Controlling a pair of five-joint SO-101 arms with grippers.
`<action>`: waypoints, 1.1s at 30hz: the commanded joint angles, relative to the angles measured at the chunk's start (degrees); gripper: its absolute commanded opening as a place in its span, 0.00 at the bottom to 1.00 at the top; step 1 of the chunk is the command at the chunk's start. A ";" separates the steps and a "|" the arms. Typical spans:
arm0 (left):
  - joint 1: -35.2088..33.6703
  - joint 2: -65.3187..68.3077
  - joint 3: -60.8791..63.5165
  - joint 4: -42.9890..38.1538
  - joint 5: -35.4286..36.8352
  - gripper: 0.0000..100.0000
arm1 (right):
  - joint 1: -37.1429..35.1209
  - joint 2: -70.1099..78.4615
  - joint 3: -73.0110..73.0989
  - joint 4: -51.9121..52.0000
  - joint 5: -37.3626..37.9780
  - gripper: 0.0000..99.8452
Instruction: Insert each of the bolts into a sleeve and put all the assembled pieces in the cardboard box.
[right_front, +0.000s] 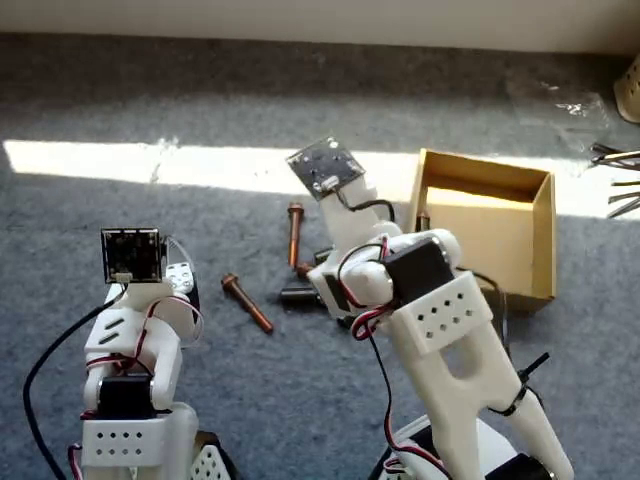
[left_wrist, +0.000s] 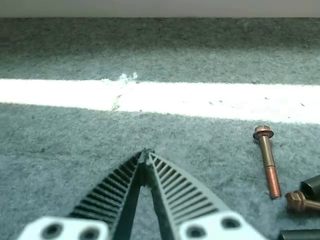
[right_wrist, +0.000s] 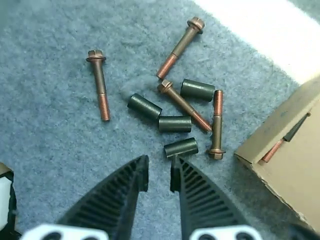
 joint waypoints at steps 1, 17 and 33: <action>-2.95 -0.75 -0.57 -1.05 0.00 0.01 | -0.48 -1.54 6.73 -7.69 7.56 0.06; -3.21 -0.75 -0.48 -1.14 -0.18 0.01 | 2.15 -1.98 24.66 -28.18 26.64 0.06; -8.66 -0.75 -0.92 -1.23 0.09 0.01 | -2.42 -1.36 30.29 -43.82 32.97 0.17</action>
